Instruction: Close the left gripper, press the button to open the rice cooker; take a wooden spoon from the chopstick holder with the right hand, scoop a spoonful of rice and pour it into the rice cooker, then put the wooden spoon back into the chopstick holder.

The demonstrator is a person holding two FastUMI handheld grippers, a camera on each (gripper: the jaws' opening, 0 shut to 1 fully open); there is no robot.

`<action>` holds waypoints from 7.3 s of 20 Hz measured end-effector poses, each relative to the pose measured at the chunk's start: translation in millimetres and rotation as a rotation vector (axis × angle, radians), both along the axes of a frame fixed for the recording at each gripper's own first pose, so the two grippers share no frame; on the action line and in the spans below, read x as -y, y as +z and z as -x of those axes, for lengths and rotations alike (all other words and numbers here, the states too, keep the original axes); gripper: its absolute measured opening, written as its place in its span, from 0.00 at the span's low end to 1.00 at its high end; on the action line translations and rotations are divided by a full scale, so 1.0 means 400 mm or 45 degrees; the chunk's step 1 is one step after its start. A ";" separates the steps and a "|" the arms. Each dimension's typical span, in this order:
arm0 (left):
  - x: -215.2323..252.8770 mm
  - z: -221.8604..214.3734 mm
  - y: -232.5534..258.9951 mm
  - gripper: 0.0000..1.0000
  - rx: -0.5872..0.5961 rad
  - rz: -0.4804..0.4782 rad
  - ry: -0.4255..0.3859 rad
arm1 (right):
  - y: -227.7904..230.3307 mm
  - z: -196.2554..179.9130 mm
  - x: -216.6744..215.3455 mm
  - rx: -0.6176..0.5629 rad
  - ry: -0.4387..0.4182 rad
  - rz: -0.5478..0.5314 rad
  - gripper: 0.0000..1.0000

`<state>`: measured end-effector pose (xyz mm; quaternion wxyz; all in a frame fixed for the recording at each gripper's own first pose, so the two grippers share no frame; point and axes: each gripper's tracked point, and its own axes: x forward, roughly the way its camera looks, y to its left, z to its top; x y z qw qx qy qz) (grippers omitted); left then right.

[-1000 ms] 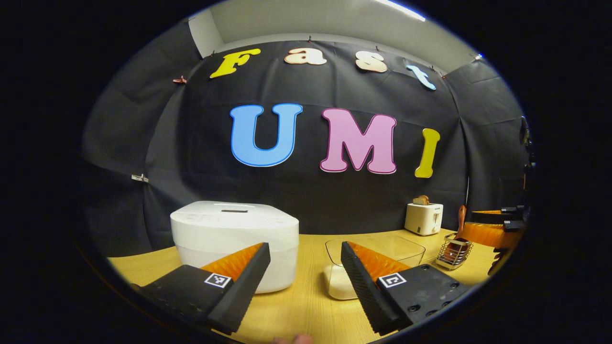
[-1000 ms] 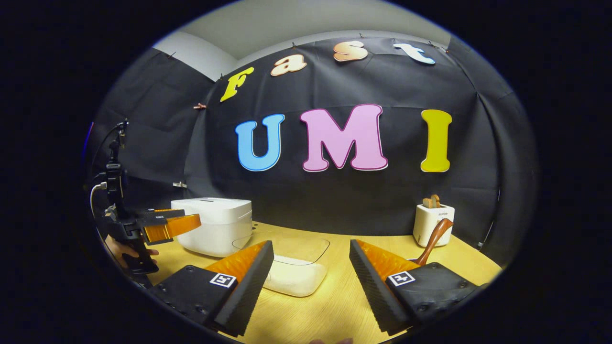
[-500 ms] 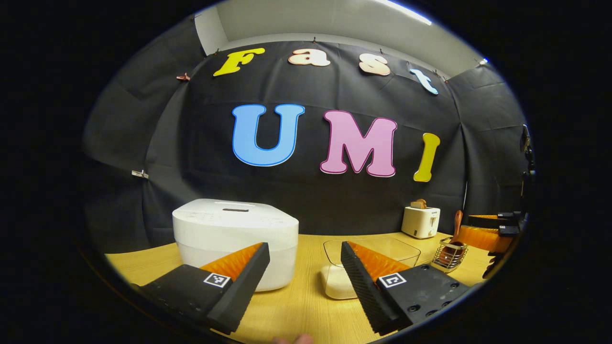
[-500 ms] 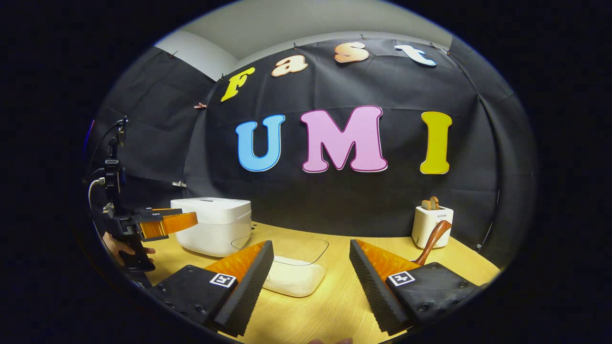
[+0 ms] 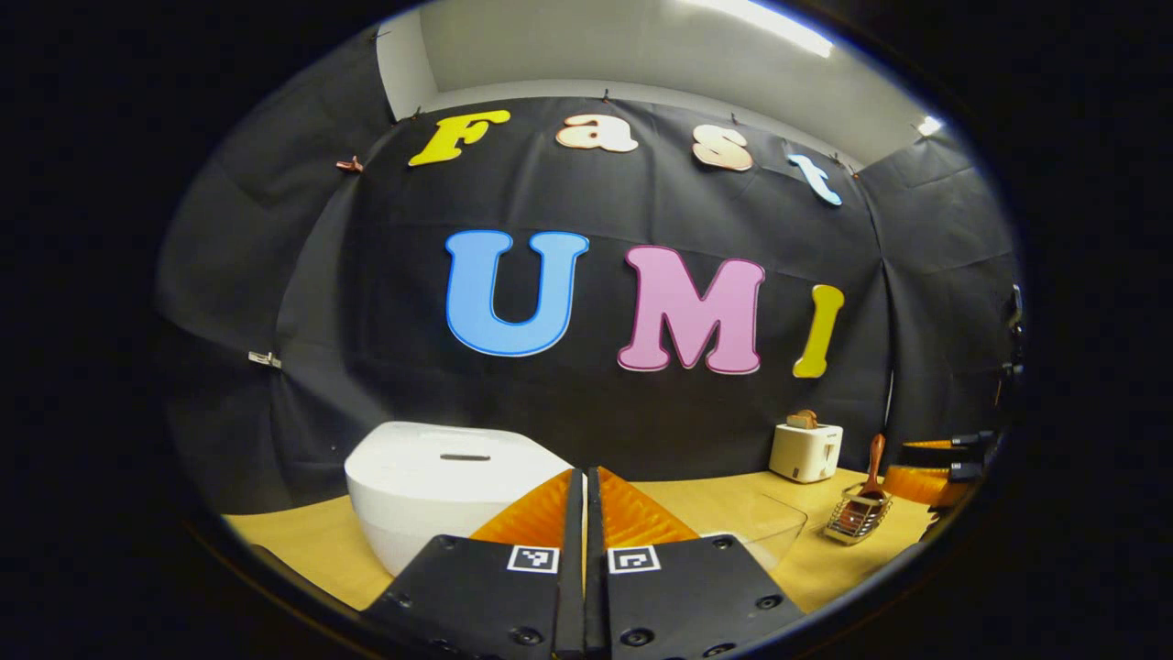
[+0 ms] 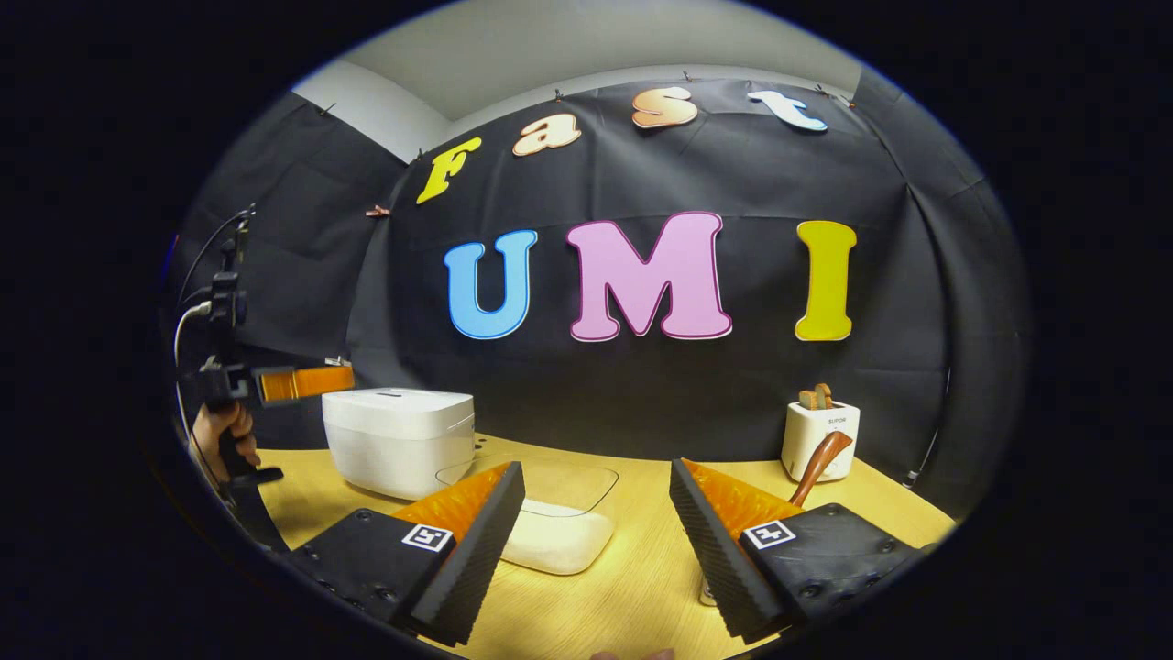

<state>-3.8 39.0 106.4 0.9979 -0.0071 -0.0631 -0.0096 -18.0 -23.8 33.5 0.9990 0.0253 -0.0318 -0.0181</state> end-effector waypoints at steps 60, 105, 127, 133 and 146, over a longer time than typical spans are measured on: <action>-0.102 0.003 -0.036 0.95 0.045 0.158 0.167 | -0.158 -0.053 0.421 -0.290 -0.329 -0.237 0.95; -0.260 0.049 -0.092 0.95 0.000 0.236 0.222 | -0.027 -0.555 -0.162 -0.288 -0.033 0.007 0.17; -0.283 0.051 -0.105 0.95 -0.013 0.264 0.221 | -0.220 -0.580 -0.241 -0.486 -0.007 -0.832 0.18; -0.291 0.046 -0.115 0.95 -0.031 0.262 0.231 | -0.145 -0.575 -0.152 -0.349 -0.114 -0.831 0.17; -0.364 0.080 -0.099 0.96 -0.015 0.223 0.300 | 0.173 -0.690 -0.252 -0.150 -0.040 -0.794 0.17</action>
